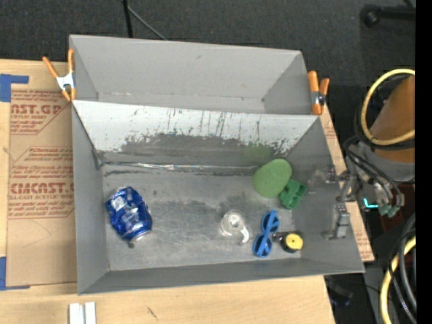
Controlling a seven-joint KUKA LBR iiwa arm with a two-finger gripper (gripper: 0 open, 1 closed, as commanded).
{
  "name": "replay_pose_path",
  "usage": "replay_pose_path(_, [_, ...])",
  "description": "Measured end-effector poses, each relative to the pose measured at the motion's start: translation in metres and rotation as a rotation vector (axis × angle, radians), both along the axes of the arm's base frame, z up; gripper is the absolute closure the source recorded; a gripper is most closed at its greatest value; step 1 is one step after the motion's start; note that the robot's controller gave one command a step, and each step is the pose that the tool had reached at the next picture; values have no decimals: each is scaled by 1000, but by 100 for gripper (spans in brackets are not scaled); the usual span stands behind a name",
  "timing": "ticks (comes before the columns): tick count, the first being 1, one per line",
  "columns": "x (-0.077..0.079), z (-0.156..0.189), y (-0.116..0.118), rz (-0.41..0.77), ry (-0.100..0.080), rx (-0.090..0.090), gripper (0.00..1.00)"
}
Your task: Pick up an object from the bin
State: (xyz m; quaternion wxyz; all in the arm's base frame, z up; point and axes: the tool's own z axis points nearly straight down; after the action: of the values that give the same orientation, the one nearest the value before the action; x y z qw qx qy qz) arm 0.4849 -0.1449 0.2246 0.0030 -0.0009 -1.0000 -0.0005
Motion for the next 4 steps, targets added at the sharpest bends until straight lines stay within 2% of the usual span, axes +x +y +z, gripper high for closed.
replay_pose_path(1, [-3, -145, 18, 155, -11, 0, 0])
replay_pose_path(2, [-4, -142, 19, 156, -6, 1, 100])
replay_pose_path(3, [5, -125, 23, -248, -8, -2, 100])
replay_pose_path(4, [49, -129, 26, -625, -8, -3, 100])
